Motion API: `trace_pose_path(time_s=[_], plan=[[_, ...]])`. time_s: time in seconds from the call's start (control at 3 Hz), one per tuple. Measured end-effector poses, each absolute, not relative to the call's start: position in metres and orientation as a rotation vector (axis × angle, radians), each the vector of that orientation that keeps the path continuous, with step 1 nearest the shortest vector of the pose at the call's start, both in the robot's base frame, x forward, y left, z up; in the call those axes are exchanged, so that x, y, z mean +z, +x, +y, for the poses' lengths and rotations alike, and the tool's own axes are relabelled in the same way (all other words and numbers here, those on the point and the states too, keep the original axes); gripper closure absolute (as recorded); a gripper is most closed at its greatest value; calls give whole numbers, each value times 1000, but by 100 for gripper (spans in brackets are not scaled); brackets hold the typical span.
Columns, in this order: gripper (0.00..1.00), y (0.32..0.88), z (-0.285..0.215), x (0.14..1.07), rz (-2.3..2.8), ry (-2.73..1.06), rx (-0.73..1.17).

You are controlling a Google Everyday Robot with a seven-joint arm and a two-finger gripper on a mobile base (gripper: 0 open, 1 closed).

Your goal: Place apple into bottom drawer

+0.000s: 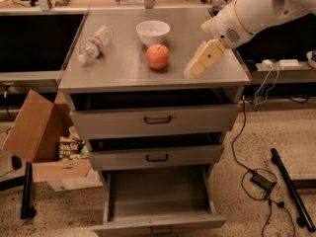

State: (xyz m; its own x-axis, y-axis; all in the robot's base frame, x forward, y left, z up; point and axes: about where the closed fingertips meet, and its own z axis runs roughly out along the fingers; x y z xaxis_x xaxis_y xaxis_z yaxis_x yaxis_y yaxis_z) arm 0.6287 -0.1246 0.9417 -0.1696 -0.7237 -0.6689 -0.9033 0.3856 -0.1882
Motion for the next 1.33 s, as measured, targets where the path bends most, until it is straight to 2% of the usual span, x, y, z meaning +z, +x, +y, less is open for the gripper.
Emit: trace_pose_path(time_s=[0.67,1.33], plan=[[0,689,-84,918,1881,-1369,515],[0,717,-57,909,1849,-1335,602]])
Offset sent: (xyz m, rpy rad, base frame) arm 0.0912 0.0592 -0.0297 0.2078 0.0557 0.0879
